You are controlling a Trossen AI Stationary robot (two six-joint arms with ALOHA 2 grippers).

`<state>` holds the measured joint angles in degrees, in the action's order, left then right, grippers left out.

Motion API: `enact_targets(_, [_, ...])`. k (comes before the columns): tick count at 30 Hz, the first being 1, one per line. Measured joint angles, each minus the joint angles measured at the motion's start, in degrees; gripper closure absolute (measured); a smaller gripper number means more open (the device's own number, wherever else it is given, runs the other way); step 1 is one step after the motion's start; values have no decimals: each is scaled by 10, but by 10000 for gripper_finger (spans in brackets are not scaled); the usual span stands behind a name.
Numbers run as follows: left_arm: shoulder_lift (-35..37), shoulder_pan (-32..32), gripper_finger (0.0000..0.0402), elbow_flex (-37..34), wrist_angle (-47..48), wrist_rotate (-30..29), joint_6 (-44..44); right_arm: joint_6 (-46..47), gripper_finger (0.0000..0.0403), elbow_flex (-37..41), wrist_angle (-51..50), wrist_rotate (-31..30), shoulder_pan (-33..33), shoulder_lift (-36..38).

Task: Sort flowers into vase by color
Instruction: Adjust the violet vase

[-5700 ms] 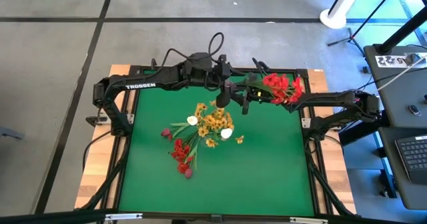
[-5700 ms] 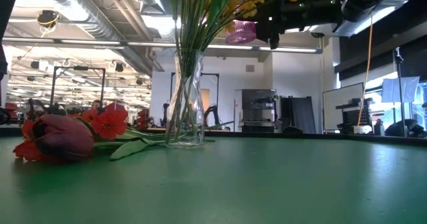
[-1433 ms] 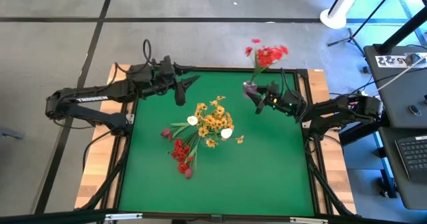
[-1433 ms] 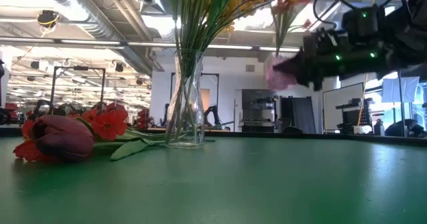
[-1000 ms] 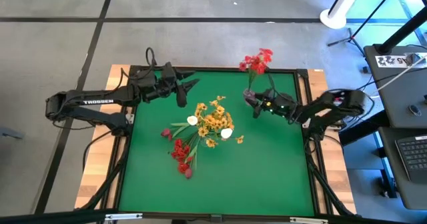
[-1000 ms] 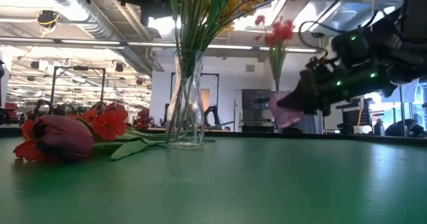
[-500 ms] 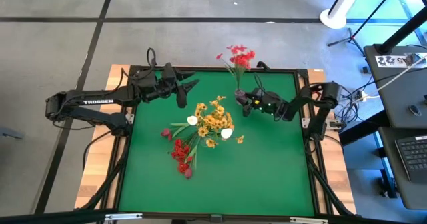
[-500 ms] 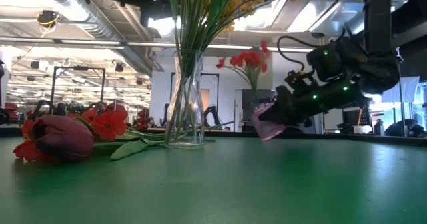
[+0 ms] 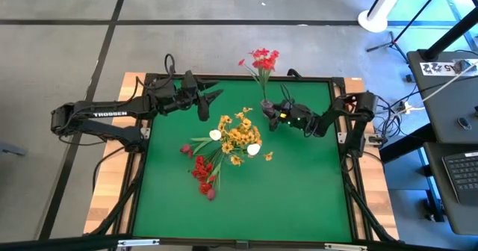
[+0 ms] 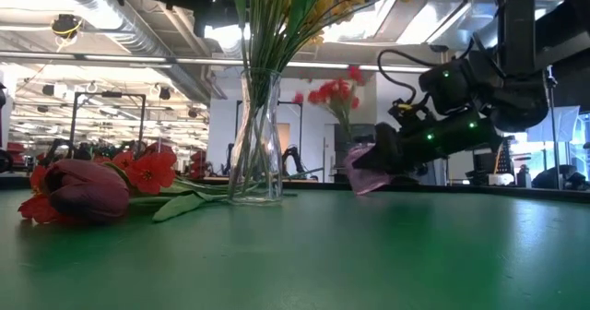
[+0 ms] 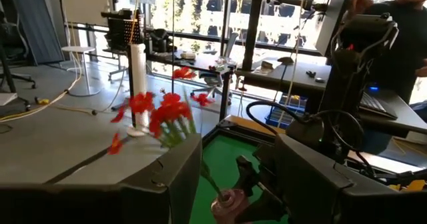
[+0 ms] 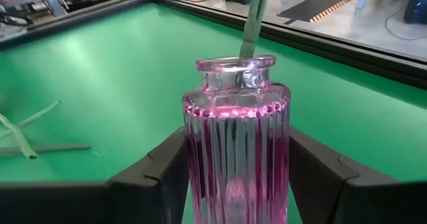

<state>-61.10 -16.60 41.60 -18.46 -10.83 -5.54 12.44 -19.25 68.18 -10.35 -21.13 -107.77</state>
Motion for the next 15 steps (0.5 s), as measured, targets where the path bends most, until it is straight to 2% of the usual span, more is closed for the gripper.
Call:
enact_targets(6, [0, 0, 218, 0, 2, 0, 0, -11, 202, 0, -15, -46, 37, 0])
enact_targets(15, [0, 0, 218, 0, 23, 0, -4, -11, 203, 0, -52, -58, 63, -1])
